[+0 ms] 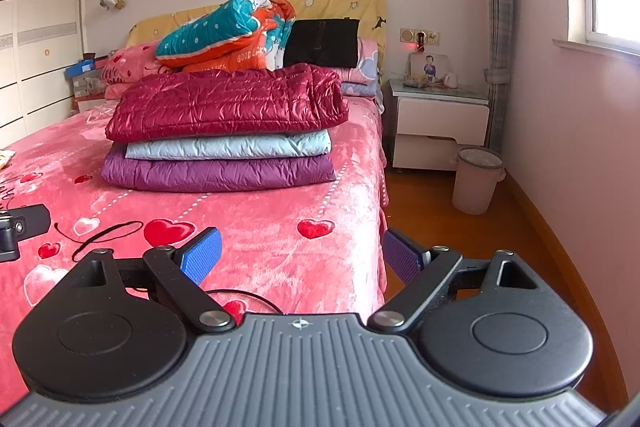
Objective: Fold large clothes
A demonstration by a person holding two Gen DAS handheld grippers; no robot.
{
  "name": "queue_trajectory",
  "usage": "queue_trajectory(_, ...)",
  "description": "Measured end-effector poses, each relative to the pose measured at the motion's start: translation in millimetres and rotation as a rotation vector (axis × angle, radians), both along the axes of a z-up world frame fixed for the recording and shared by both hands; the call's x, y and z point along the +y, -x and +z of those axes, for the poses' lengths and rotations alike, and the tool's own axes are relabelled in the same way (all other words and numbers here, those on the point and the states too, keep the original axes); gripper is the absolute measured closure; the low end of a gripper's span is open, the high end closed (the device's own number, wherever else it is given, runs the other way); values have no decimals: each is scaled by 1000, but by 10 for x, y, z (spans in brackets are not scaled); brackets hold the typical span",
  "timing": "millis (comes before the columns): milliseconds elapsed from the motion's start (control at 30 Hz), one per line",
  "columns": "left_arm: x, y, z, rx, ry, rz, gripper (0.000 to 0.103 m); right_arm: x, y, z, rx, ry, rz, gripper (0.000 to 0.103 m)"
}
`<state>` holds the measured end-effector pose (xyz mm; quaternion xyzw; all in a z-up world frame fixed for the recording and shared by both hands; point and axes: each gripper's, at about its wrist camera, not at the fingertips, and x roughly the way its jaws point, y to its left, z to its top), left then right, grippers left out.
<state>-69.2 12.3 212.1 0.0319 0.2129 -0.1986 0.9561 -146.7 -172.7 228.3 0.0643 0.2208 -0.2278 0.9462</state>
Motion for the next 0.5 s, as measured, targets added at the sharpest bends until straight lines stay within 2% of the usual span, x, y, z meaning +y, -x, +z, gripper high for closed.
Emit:
queue_trajectory(233,-10,-55,-105,-11,-22,19,1,-28,-76,-85,15,-13,4,0)
queue_trajectory(367,7,-160,-199,25,-10,11,1,-28,-162,-169,33,-18,13,0)
queue_trajectory(500,-8,-297,-355,67,-35,22,1,-31,-286,-274,50,-26,28,0)
